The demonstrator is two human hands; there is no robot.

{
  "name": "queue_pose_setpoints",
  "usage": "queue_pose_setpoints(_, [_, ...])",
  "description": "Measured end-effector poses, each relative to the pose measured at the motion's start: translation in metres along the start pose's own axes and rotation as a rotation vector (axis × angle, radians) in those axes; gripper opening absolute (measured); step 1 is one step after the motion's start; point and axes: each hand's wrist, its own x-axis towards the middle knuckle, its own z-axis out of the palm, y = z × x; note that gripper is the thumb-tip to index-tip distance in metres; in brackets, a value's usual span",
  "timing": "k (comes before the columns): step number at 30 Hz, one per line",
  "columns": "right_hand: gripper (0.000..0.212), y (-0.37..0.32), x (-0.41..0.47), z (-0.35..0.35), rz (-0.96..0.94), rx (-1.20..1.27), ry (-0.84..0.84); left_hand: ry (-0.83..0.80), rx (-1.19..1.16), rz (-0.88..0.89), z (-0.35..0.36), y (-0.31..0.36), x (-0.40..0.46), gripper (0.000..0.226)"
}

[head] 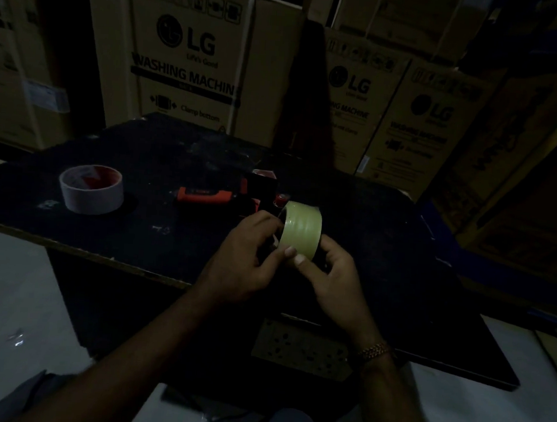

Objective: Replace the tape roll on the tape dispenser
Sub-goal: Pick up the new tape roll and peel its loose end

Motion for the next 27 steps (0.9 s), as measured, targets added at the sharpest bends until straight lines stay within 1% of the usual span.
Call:
queue_pose_setpoints(3, [0.029, -0.006, 0.000, 0.003, 0.141, 0.260, 0.085, -0.061, 0.006, -0.043, -0.003, -0.003, 0.001, 0.034])
queue_pose_setpoints(4, [0.030, -0.007, 0.002, 0.003, 0.156, 0.289, 0.140, -0.082, 0.007, -0.051, -0.003, -0.003, 0.001, 0.037])
queue_pose_setpoints(5, [0.031, -0.008, 0.005, 0.003, 0.152, 0.273, 0.191, -0.097, 0.008, -0.059, -0.003, -0.003, 0.001, 0.039])
queue_pose_setpoints(7, [0.029, -0.010, 0.009, 0.002, 0.135, 0.226, 0.229, -0.114, 0.007, -0.070, -0.004, -0.003, 0.001, 0.039])
queue_pose_setpoints(11, [0.023, -0.011, 0.010, 0.000, 0.121, 0.219, 0.194, -0.110, -0.034, -0.106, -0.006, -0.004, 0.001, 0.040])
queue_pose_setpoints(14, [0.023, -0.010, 0.007, 0.000, 0.121, 0.244, 0.172, -0.080, -0.073, -0.123, -0.005, 0.000, 0.001, 0.041])
queue_pose_setpoints(16, [0.022, -0.011, 0.006, 0.000, 0.120, 0.240, 0.167, -0.091, -0.121, -0.165, -0.006, 0.001, 0.001, 0.041])
queue_pose_setpoints(18, [0.021, -0.011, 0.004, 0.000, 0.107, 0.200, 0.165, -0.146, -0.178, -0.218, -0.010, -0.001, 0.003, 0.039])
queue_pose_setpoints(20, [0.018, -0.012, 0.002, 0.000, 0.094, 0.133, 0.190, -0.201, -0.242, -0.261, -0.013, -0.001, 0.004, 0.032])
queue_pose_setpoints(21, [0.024, -0.013, 0.002, -0.001, 0.084, 0.086, 0.214, -0.217, -0.282, -0.280, -0.014, -0.001, 0.005, 0.026])
queue_pose_setpoints(23, [0.049, -0.015, 0.002, -0.006, 0.033, -0.022, 0.247, -0.220, -0.351, -0.309, -0.016, 0.000, 0.005, 0.017])
queue_pose_setpoints(24, [0.058, -0.016, 0.003, -0.010, -0.002, -0.084, 0.245, -0.215, -0.372, -0.319, -0.017, 0.000, 0.005, 0.016])
queue_pose_setpoints(25, [0.059, -0.018, 0.004, -0.013, -0.036, -0.145, 0.229, -0.209, -0.382, -0.324, -0.016, 0.001, 0.005, 0.017])
queue_pose_setpoints(27, [0.047, -0.024, 0.005, -0.016, -0.096, -0.261, 0.214, -0.196, -0.371, -0.322, -0.015, 0.001, 0.005, 0.018])
